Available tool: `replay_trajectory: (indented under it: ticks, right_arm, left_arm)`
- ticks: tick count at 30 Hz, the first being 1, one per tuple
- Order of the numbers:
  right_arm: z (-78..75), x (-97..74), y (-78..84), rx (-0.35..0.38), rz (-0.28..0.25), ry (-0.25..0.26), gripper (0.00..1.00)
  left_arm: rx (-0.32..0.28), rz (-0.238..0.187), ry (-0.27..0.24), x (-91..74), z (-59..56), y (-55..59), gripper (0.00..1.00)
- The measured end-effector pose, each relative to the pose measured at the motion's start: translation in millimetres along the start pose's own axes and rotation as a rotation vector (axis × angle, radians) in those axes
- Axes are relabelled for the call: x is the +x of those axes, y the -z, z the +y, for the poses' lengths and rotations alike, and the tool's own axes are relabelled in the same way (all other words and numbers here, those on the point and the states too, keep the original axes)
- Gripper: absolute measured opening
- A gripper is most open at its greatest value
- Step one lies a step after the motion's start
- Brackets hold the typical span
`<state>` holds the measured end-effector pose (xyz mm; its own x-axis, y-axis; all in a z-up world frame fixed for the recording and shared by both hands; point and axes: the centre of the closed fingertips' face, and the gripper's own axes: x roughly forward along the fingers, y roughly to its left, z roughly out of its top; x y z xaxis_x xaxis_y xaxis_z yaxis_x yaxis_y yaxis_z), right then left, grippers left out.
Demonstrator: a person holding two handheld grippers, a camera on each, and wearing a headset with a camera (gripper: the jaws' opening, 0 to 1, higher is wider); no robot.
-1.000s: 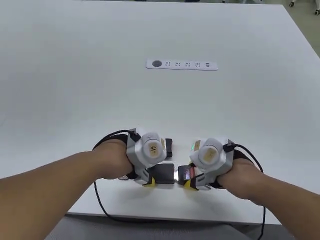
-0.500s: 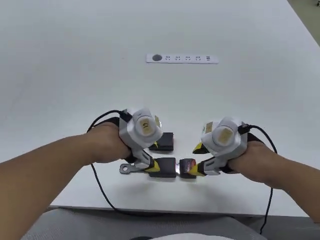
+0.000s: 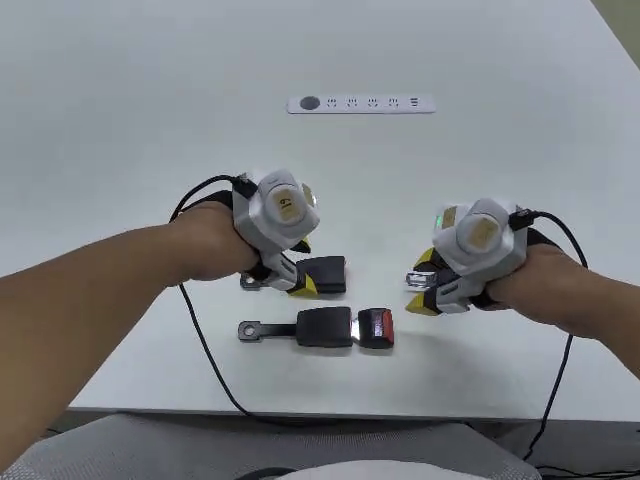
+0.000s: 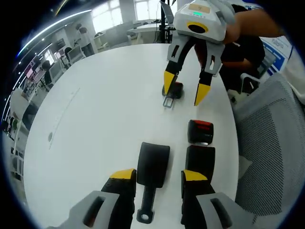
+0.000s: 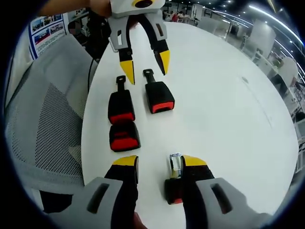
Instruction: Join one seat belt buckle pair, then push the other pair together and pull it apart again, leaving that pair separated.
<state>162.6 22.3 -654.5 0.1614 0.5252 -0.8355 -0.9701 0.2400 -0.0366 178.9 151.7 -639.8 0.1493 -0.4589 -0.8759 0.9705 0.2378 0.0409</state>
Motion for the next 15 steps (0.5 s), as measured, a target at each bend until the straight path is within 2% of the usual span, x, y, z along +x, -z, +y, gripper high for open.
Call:
replay_trajectory:
  ticks: [4, 9, 11, 15]
  right_arm:
    - [-12.5, -3.4, 11.4, 0.012, 0.015, 0.015, 0.34]
    - [-26.3, -7.0, 28.4, 0.022, 0.042, 0.029, 0.34]
    - [-32.8, -7.2, 35.2, 0.029, 0.045, 0.032, 0.34]
    - [-35.1, -7.9, 41.7, 0.026, 0.056, 0.024, 0.34]
  left_arm:
    - [0.016, 0.018, 0.007, 7.5, 6.7, 4.2, 0.38]
    - [0.037, 0.038, 0.021, 12.9, 5.1, 5.4, 0.39]
    - [0.047, 0.042, 0.015, 16.9, 9.3, 8.5, 0.38]
    - [0.041, 0.053, 0.029, 25.5, 15.8, 15.7, 0.38]
